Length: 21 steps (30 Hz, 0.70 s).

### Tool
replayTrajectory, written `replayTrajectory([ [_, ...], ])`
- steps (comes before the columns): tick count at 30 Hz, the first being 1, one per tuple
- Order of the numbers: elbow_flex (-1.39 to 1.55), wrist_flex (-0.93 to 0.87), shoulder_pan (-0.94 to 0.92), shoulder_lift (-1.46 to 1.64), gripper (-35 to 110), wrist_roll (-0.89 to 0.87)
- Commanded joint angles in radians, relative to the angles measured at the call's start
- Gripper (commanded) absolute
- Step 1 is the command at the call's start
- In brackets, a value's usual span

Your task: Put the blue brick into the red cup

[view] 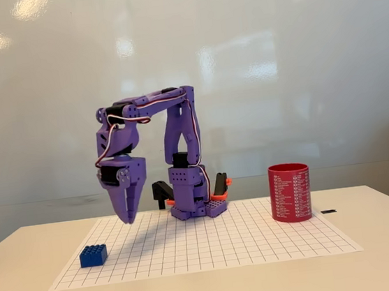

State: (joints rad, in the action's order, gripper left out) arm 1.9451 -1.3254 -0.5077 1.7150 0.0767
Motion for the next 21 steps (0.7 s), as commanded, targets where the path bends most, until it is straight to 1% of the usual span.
replayTrajectory([
  [1,0.080,-0.011,-0.014,0.049,-1,0.017],
  [6,0.094,0.032,-0.035,0.054,-1,0.034],
  [11,0.091,0.158,-0.048,0.054,-1,0.029],
  [21,0.192,0.314,-0.107,0.038,-1,0.054],
])
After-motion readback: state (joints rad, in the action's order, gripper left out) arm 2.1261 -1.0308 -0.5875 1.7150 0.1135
